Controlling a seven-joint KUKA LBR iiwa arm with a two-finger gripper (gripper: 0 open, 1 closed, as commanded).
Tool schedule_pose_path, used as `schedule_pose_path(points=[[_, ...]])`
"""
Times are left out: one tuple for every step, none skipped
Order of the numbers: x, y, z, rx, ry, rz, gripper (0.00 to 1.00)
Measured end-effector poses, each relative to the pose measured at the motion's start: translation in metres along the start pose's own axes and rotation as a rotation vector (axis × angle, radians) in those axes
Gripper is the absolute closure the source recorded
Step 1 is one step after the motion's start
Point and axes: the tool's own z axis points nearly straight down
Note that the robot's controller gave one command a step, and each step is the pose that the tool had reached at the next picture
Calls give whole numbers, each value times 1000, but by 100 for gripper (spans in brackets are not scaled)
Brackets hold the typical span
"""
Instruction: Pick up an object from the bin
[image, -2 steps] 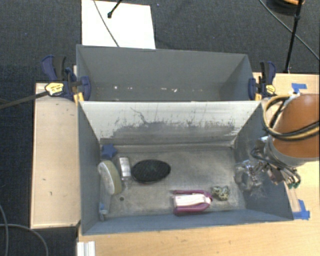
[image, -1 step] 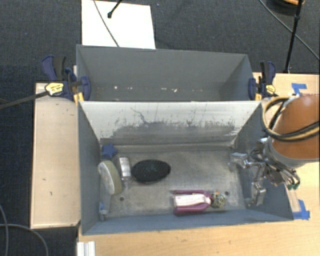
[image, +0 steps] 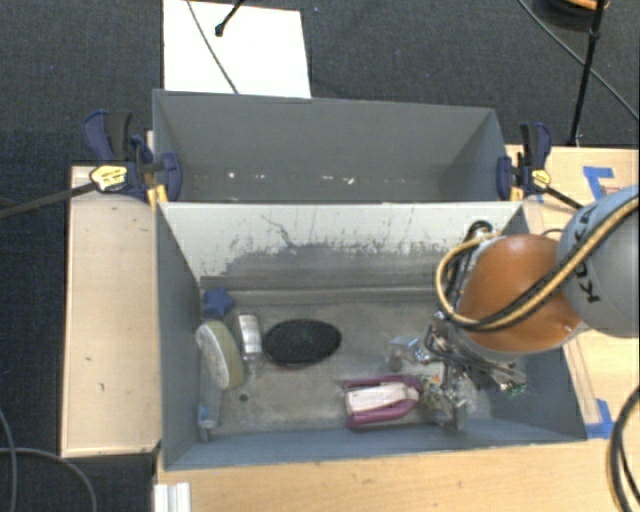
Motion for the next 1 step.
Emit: schedule_pose_path(points=[[0, 0, 0, 0, -1, 1, 0]])
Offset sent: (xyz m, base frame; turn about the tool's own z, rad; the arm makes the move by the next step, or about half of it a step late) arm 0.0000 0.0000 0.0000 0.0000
